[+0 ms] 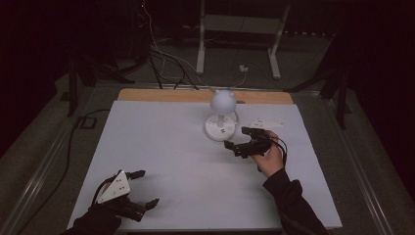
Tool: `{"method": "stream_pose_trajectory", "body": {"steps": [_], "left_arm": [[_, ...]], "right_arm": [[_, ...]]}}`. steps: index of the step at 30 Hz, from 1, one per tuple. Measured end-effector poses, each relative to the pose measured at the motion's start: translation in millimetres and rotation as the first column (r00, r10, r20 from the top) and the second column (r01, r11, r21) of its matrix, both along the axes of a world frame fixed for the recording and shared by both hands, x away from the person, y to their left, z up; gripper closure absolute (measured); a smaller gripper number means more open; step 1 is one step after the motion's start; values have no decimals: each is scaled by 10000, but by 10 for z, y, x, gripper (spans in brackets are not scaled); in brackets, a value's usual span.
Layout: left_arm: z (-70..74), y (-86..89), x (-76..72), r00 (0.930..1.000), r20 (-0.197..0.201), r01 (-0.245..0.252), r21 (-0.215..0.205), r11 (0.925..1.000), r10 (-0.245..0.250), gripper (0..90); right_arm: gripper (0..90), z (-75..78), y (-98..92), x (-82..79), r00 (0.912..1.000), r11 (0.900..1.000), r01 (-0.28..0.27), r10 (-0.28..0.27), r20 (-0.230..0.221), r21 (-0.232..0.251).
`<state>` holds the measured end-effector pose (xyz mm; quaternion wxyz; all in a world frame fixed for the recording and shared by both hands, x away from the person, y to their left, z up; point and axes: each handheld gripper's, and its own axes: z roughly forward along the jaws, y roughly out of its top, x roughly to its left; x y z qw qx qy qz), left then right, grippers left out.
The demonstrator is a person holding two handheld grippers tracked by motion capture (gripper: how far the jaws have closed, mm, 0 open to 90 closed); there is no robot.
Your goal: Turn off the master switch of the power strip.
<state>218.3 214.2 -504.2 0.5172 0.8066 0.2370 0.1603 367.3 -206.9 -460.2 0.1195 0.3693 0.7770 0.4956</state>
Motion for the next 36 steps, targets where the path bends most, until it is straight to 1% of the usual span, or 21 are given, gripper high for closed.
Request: {"method": "stream_pose_trajectory", "body": {"steps": [1, 3, 5, 6, 8, 15, 19, 22, 24, 29, 31, 33, 35, 36], "left_arm": [[1, 0, 1, 10000, 0, 2, -16, 10000, -2, 4], [2, -2, -3, 10000, 8, 1, -16, 10000, -1, 4], [0, -3, -4, 10000, -2, 21, 20, 10000, -21, 4], [1, -3, -2, 10000, 8, 15, 2, 10000, -15, 4], [2, -2, 2, 10000, -8, -3, -26, 10000, 3, 4], [1, -9, -4, 10000, 1, 16, 41, 10000, -16, 4], [3, -2, -2, 10000, -11, -5, -22, 10000, 5, 4], [2, -4, -5, 10000, -7, 22, 32, 10000, -22, 4], [4, -5, -5, 10000, 9, 37, 19, 10000, -37, 4], [4, -6, -5, 10000, 12, 43, 30, 10000, -43, 4], [4, -7, -3, 10000, -6, 29, 3, 10000, -29, 4], [1, -11, -5, 10000, -3, 39, 45, 10000, -39, 4], [2, -11, -4, 10000, 7, 38, 42, 10000, -38, 4], [3, -10, -3, 10000, -6, 36, 23, 10000, -36, 4]], "right_arm": [[11, -7, -13, -27, 10000, 10000, -47, 47, 28, -49], [11, -48, -55, -109, 9996, 9996, -272, 272, -65, 46], [11, -60, -66, -128, 9994, 9995, -324, 324, -106, -16], [11, -81, -87, -163, 9994, 9992, -345, 344, -63, -179], [11, -114, -128, -222, 9992, 9988, -386, 384, -79, -303], [11, -214, -275, -443, 9991, 9989, -396, 393, -132, -252], [11, -267, -342, -566, 9995, 9987, -324, 323, -32, -405], [11, -300, -406, -648, 9997, 9990, -224, 222, -70, -377], [11, -319, -447, -695, 9998, 9984, -200, 197, -62, -525], [10, -359, -563, -804, 9999, 9978, -159, 155, -71, -643], [11, -394, -632, -865, 9998, 9977, -100, 90, -157, -676], [10, -409, -655, -882, 9998, 9976, -43, 29, -201, -688], [11, -439, -705, -908, 9993, 9977, 25, -51, -378, -682], [10, -468, -759, -936, 9990, 9967, 136, -169, -410, -797]]}}
